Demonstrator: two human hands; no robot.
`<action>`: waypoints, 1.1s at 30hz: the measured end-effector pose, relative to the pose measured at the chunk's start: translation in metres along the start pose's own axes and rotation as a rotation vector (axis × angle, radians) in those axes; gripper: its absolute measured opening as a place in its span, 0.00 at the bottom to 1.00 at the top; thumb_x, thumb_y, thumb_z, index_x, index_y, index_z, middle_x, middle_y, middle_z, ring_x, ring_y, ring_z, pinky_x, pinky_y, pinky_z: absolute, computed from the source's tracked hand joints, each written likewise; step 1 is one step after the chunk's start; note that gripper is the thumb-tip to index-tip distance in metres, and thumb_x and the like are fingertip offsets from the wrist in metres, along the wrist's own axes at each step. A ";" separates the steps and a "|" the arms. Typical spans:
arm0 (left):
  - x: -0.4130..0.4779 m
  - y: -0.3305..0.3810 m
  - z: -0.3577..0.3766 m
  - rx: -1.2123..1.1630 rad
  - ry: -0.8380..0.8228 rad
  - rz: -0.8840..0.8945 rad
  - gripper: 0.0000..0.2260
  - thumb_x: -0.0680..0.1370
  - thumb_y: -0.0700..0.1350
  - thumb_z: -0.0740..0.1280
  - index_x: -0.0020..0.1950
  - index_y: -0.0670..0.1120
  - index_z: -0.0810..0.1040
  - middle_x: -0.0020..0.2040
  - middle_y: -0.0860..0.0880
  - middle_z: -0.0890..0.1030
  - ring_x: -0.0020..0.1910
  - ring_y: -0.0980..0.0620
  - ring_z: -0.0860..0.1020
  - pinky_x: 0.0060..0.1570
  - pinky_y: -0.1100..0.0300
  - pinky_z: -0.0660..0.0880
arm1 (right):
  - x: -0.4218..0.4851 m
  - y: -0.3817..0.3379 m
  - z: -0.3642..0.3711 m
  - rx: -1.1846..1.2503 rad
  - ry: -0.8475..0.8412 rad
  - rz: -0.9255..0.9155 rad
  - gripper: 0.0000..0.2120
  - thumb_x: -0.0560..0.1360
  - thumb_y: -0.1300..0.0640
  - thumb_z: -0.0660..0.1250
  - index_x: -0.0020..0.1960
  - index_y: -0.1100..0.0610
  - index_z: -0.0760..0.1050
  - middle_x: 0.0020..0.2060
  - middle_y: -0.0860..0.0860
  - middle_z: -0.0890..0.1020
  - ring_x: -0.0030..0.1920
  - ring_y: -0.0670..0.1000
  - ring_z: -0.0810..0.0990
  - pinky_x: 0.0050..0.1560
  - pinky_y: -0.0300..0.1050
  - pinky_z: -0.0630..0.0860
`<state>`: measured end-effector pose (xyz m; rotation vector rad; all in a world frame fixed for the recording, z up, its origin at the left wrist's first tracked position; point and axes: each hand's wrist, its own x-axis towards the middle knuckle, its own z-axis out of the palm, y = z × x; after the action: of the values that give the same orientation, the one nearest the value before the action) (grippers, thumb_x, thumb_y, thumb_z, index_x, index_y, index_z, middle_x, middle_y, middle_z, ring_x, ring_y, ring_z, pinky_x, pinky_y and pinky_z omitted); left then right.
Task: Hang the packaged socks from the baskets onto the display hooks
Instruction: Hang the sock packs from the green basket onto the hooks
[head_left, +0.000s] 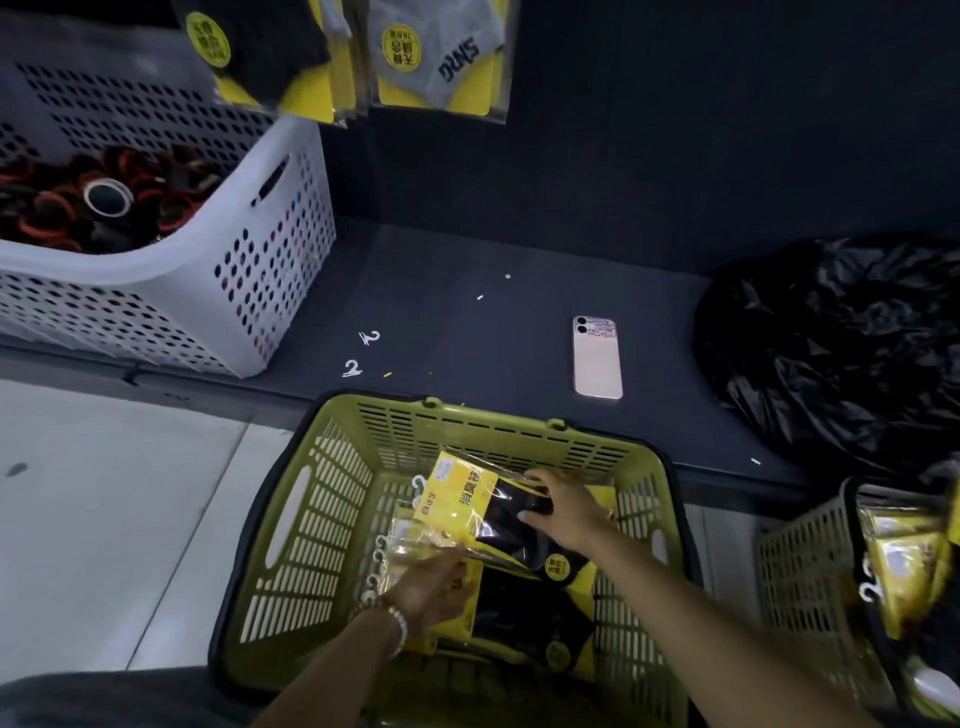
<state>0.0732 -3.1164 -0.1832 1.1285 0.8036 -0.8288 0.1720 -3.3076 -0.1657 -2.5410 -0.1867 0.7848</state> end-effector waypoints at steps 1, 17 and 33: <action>0.004 -0.002 -0.001 -0.013 0.015 0.012 0.23 0.80 0.52 0.61 0.72 0.43 0.65 0.71 0.41 0.68 0.65 0.42 0.73 0.63 0.48 0.70 | 0.001 0.003 0.005 -0.050 0.006 -0.002 0.31 0.73 0.47 0.71 0.72 0.50 0.64 0.69 0.50 0.69 0.68 0.53 0.67 0.66 0.44 0.65; 0.001 -0.011 -0.002 -0.243 0.298 0.115 0.13 0.75 0.48 0.70 0.51 0.41 0.73 0.44 0.43 0.80 0.40 0.47 0.78 0.35 0.58 0.77 | -0.008 -0.001 0.055 0.197 -0.082 0.067 0.32 0.72 0.44 0.71 0.71 0.52 0.65 0.72 0.49 0.64 0.72 0.50 0.62 0.69 0.45 0.63; -0.168 0.111 0.021 -0.093 0.168 0.804 0.18 0.65 0.52 0.75 0.50 0.45 0.83 0.47 0.48 0.85 0.45 0.53 0.84 0.38 0.65 0.78 | -0.101 -0.162 -0.106 0.972 0.527 -0.377 0.06 0.73 0.56 0.71 0.49 0.56 0.79 0.42 0.46 0.85 0.44 0.41 0.82 0.45 0.33 0.77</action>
<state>0.0949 -3.0875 0.0158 1.3050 0.4446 -0.0256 0.1496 -3.2336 0.0388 -1.6192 -0.0712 -0.0059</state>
